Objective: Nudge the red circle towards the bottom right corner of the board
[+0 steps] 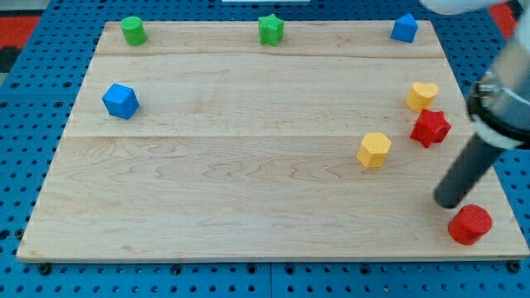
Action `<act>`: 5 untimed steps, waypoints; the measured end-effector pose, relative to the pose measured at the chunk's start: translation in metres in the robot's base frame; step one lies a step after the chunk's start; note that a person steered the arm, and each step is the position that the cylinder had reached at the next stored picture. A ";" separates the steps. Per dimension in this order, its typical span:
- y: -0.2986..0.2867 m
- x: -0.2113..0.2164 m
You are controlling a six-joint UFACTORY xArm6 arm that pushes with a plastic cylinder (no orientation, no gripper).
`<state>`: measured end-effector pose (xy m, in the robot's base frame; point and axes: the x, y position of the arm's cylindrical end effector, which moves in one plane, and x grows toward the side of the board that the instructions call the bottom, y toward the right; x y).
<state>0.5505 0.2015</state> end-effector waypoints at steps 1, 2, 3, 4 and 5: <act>-0.064 -0.005; -0.105 -0.053; -0.120 -0.090; -0.105 -0.112; -0.093 -0.106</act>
